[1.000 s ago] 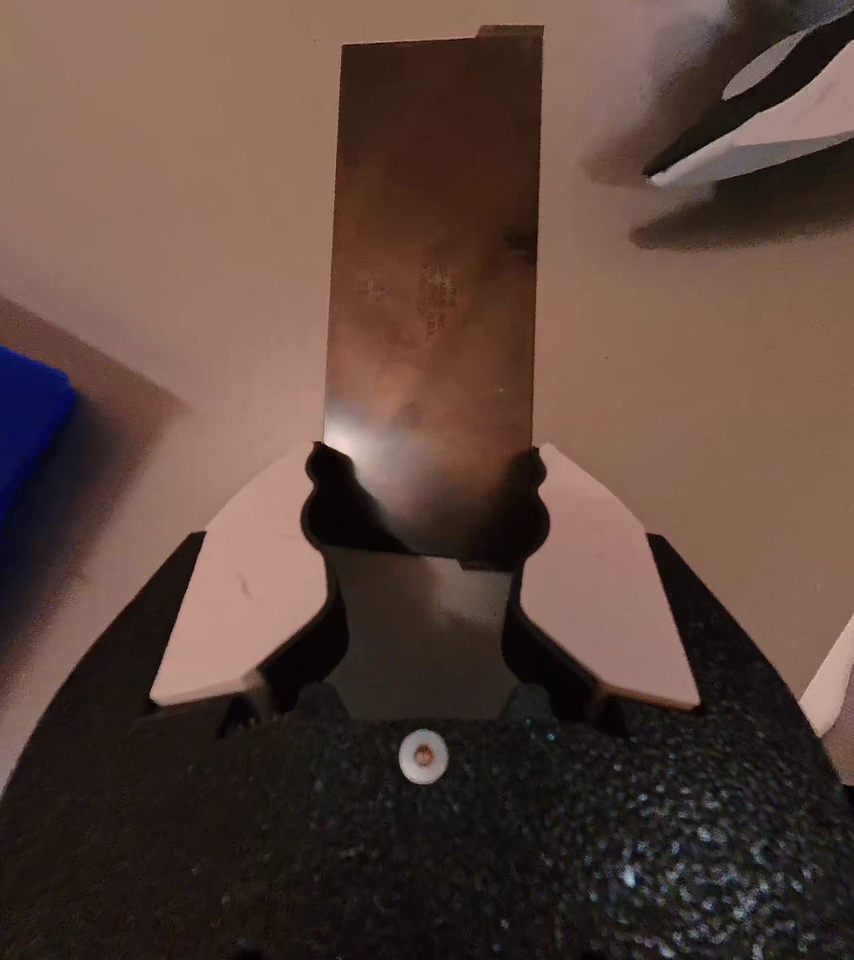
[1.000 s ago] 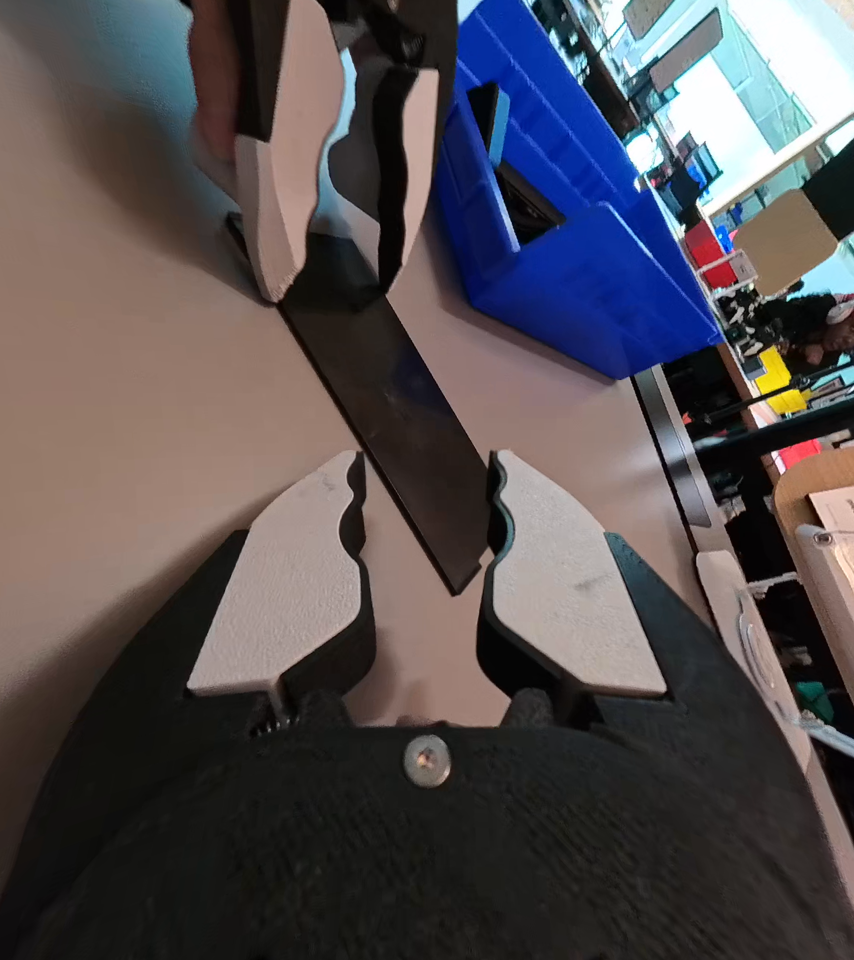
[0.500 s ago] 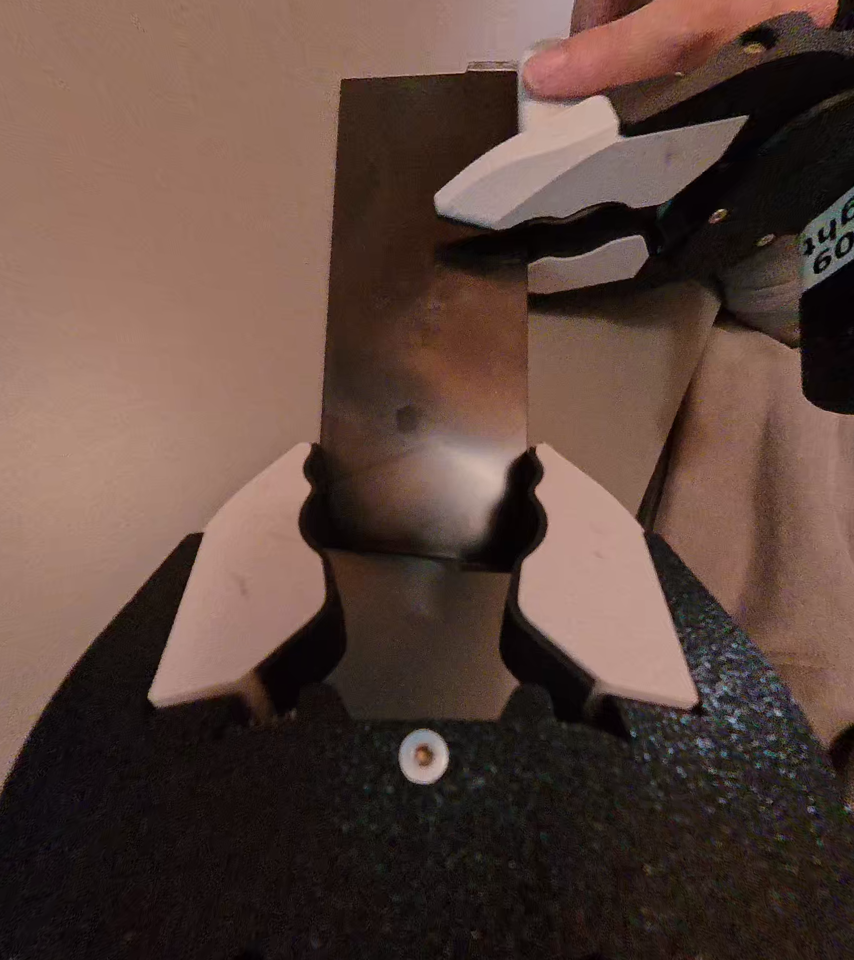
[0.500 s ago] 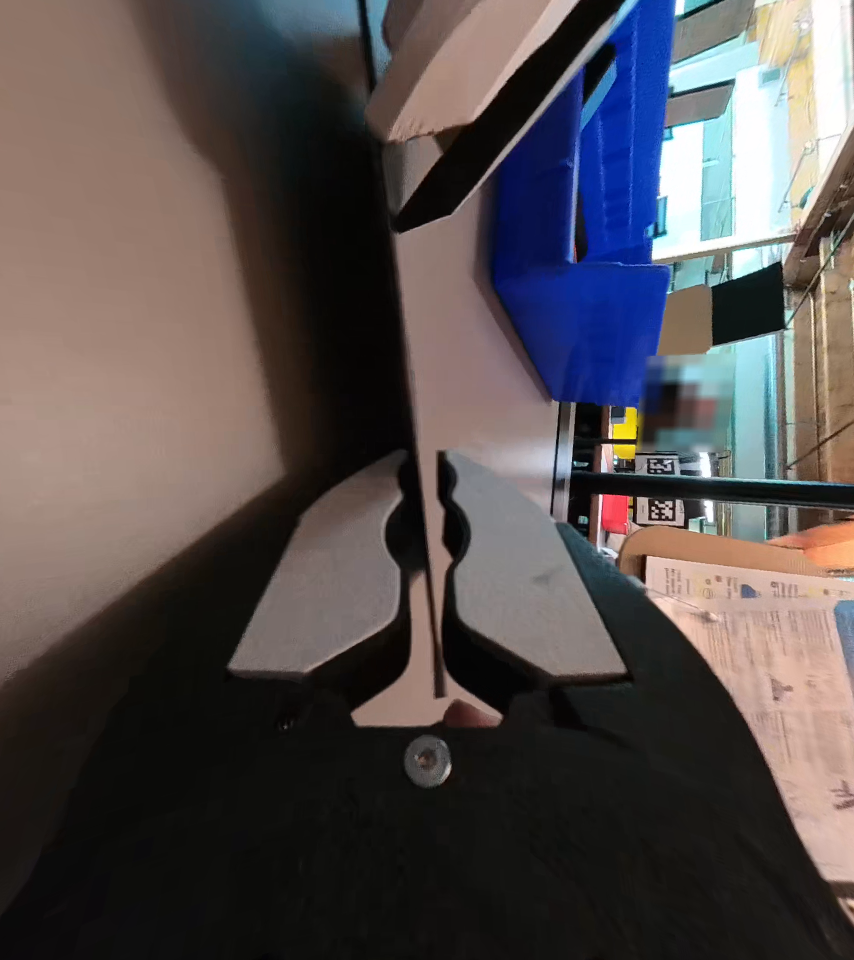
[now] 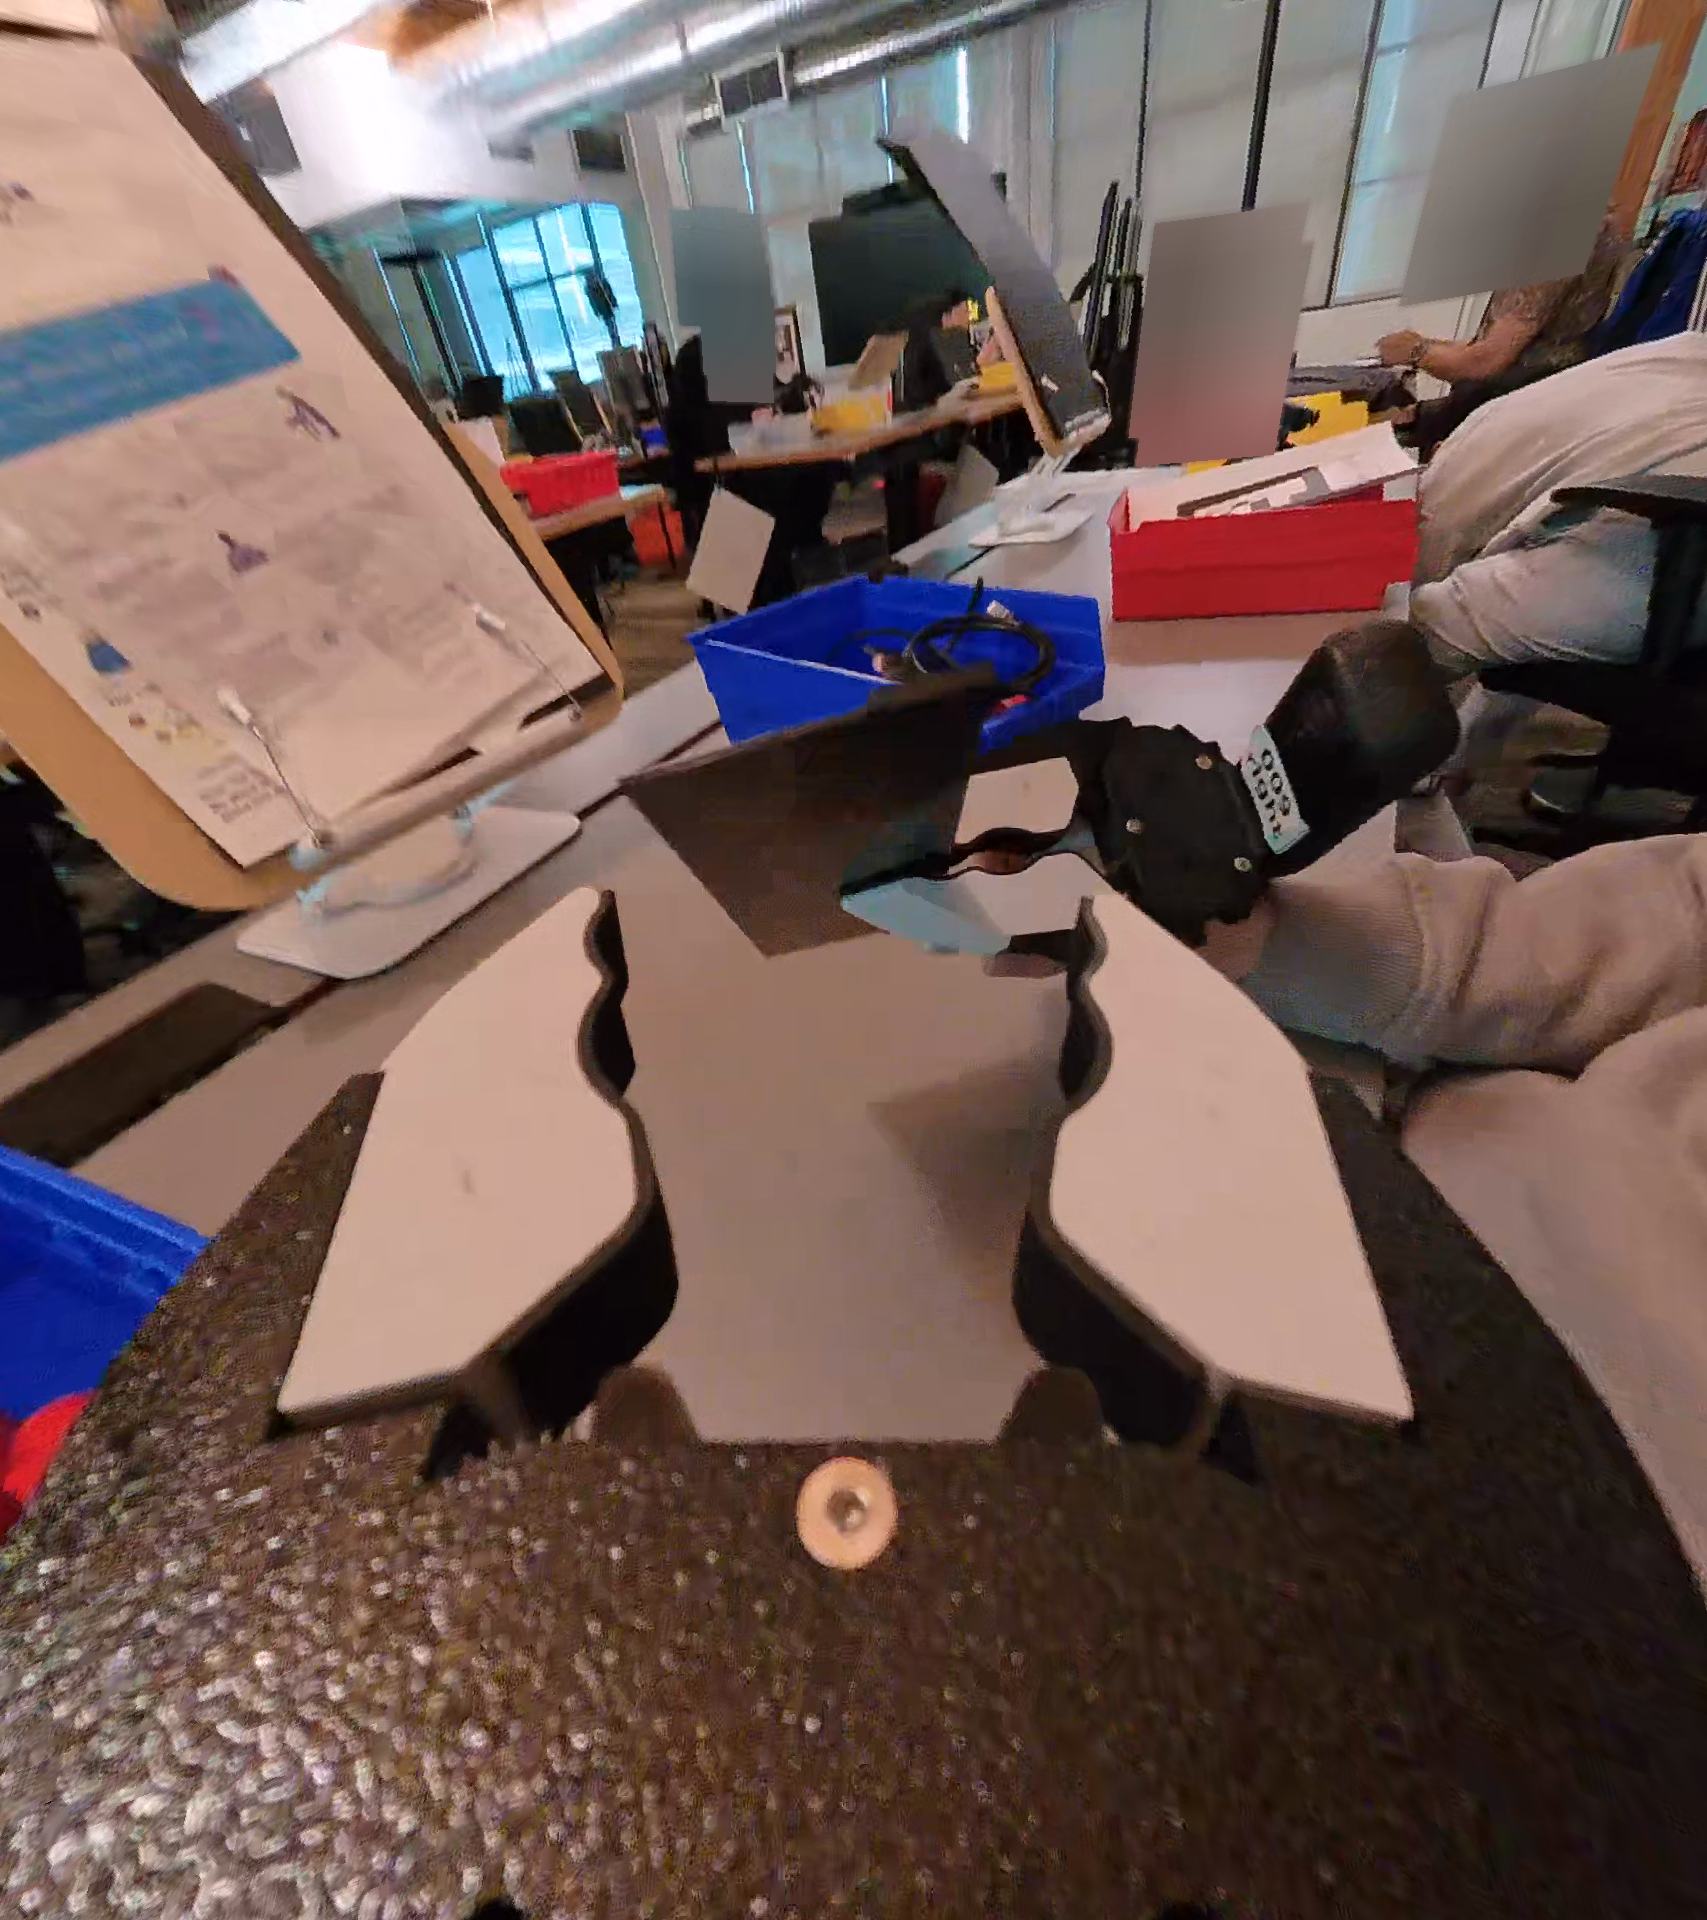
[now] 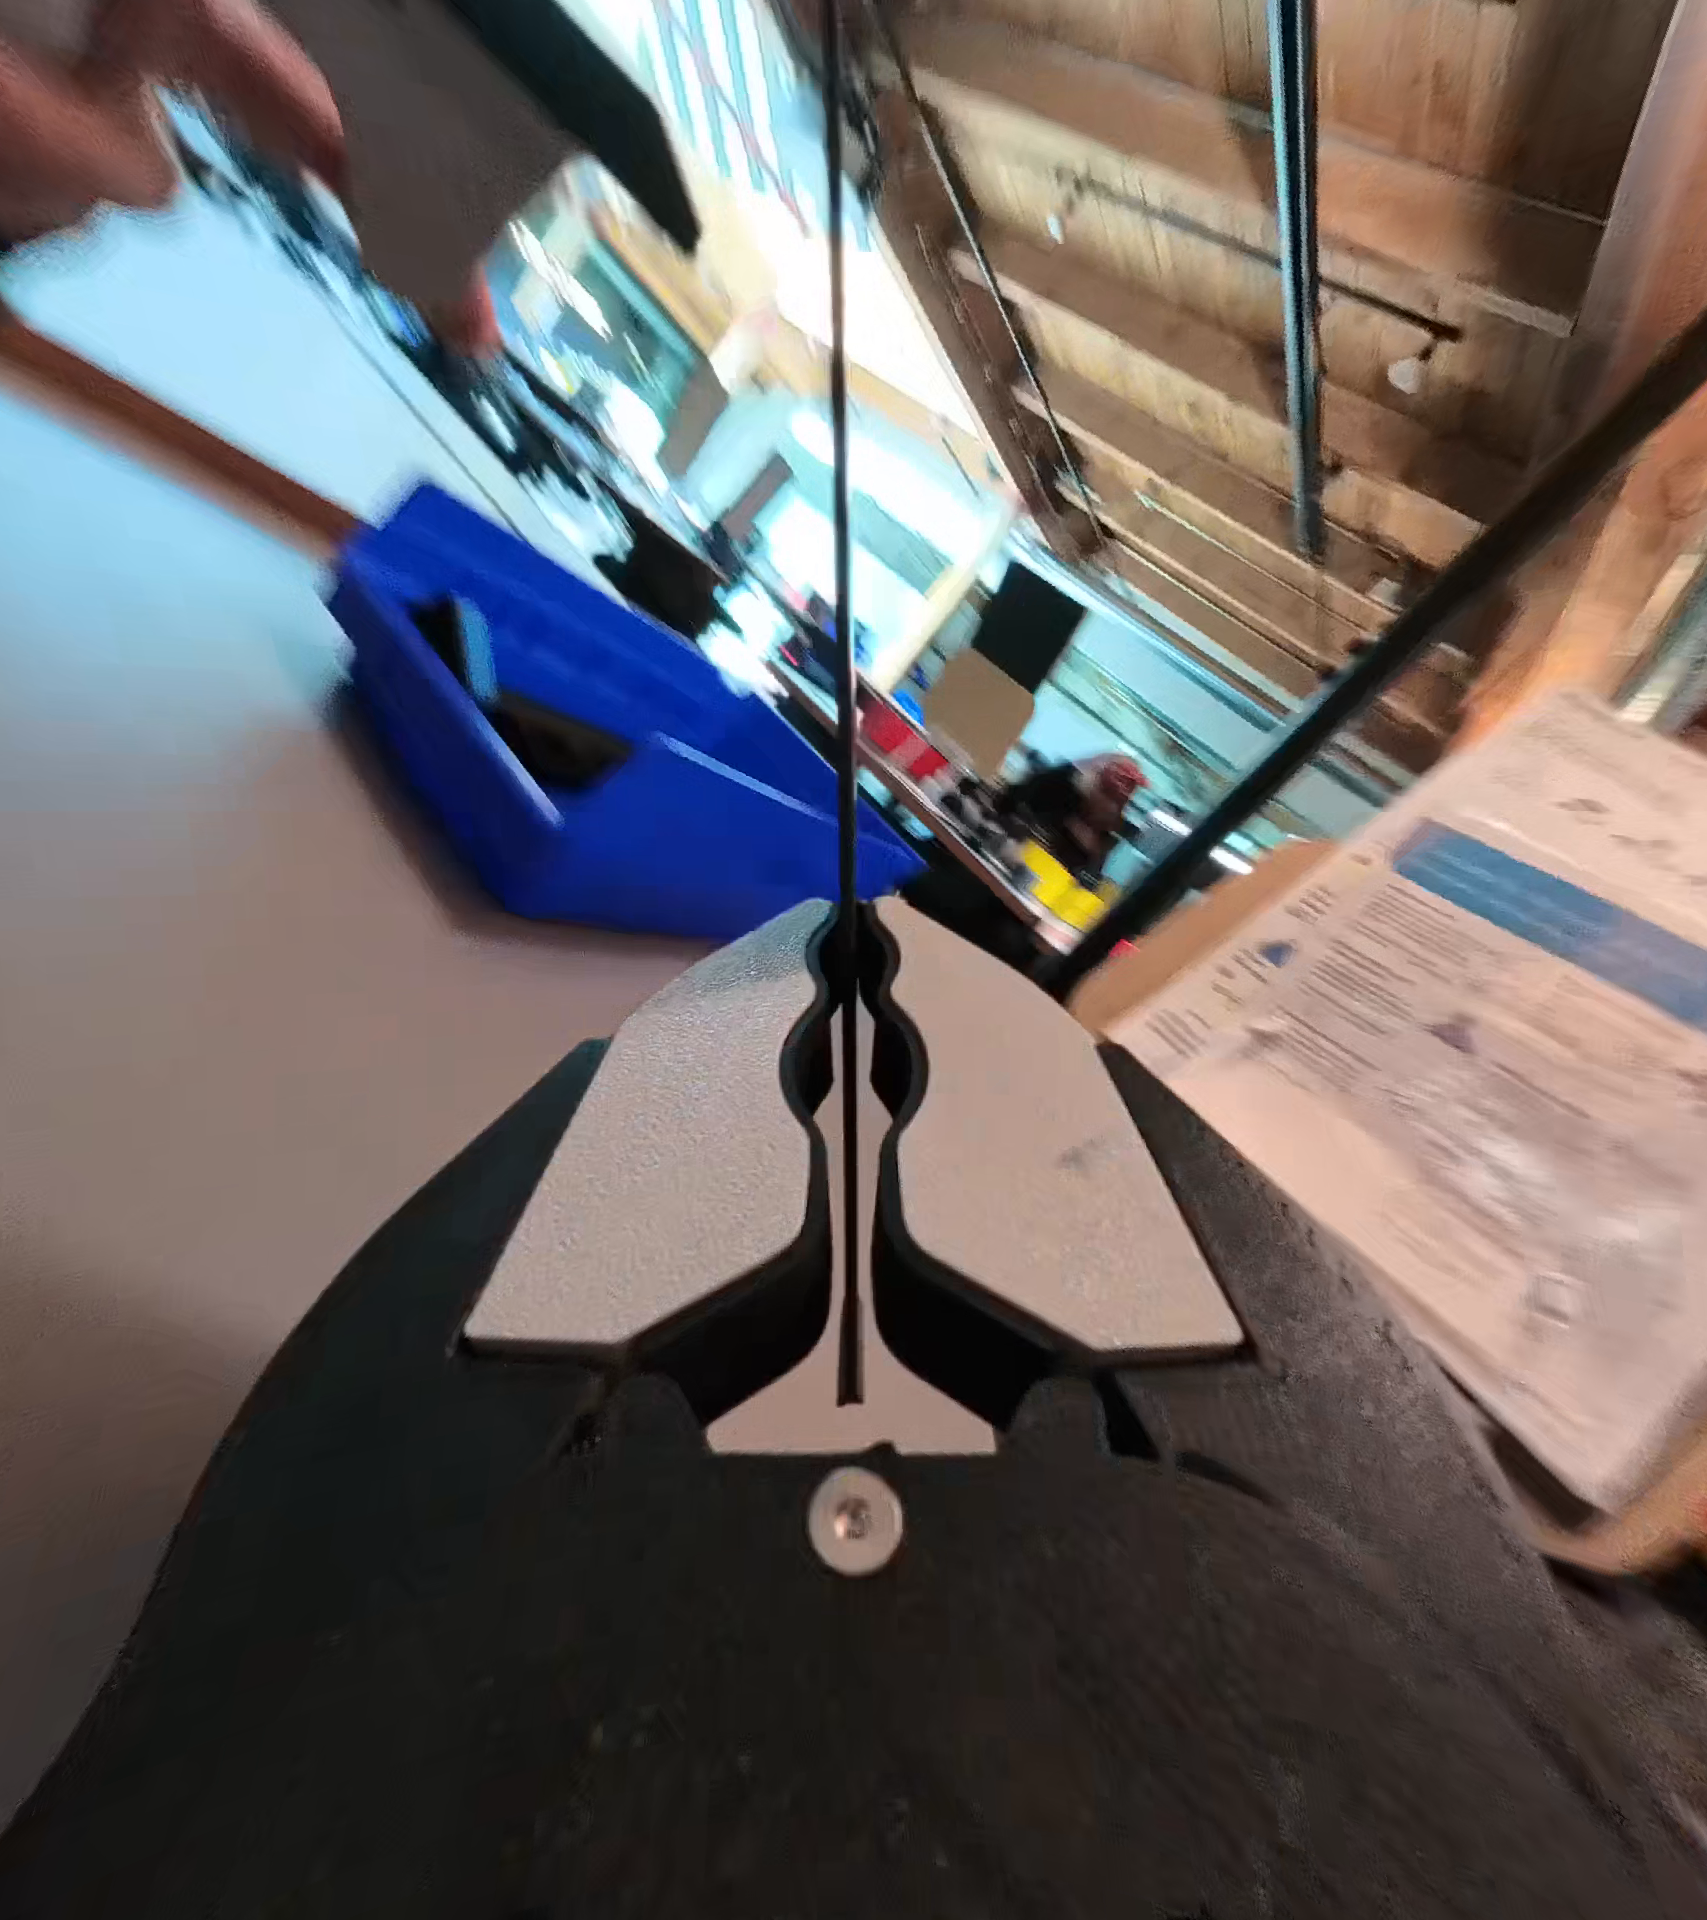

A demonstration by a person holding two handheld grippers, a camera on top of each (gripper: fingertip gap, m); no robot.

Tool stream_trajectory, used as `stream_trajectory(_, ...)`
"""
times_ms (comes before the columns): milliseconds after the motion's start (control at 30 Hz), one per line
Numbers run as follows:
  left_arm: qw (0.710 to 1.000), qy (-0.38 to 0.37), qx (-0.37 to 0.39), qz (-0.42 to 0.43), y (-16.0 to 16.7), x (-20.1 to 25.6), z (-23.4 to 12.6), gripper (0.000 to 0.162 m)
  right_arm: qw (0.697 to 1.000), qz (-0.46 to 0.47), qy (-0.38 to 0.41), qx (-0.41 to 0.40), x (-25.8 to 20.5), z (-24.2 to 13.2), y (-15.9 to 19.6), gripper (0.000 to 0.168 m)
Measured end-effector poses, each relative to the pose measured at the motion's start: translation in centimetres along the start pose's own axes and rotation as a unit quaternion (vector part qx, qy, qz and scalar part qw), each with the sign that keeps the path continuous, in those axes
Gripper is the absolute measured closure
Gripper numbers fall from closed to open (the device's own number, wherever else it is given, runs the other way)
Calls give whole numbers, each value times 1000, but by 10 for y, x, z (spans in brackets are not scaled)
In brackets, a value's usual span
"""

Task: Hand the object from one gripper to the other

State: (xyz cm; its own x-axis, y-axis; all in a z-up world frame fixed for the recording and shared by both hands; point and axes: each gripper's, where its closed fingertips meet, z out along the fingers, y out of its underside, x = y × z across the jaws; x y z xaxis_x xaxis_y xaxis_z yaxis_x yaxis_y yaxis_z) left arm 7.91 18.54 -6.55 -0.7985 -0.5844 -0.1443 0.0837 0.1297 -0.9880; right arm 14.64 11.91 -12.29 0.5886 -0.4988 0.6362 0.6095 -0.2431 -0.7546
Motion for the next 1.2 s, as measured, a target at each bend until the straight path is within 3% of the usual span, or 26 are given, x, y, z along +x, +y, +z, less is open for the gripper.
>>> stream_trajectory(100,1000,1,14,27,2,3,9,86,978,139,-98,120,-14,-11,-35,167)
stream_trajectory(200,999,45,-13,23,23,16,27,91,917,296,-166,209,-10,-23,-61,167)
stream_trajectory(333,993,109,-31,24,45,41,54,109,829,422,-266,254,-7,-36,-73,167)
stream_trajectory(467,988,144,-32,42,55,62,75,128,832,411,-267,259,-9,-37,-74,167)
stream_trajectory(533,987,145,-40,60,60,65,79,154,827,413,-278,261,-13,-38,-77,165)
stream_trajectory(600,988,146,-43,40,60,61,78,160,825,412,-280,265,-14,-39,-77,162)
stream_trajectory(733,989,119,-85,3,69,40,69,160,847,413,-211,258,1,-33,-67,134)
stream_trajectory(933,972,132,-181,-73,80,33,42,160,853,414,-204,243,8,-34,-63,109)
stream_trajectory(1133,926,154,-337,-70,114,41,6,160,844,425,-214,248,7,-35,-65,108)
stream_trajectory(1167,922,163,-345,-66,116,45,3,160,846,422,-216,242,5,-35,-63,114)
stream_trajectory(1200,920,173,-347,-59,116,48,3,160,846,415,-233,240,0,-36,-63,134)
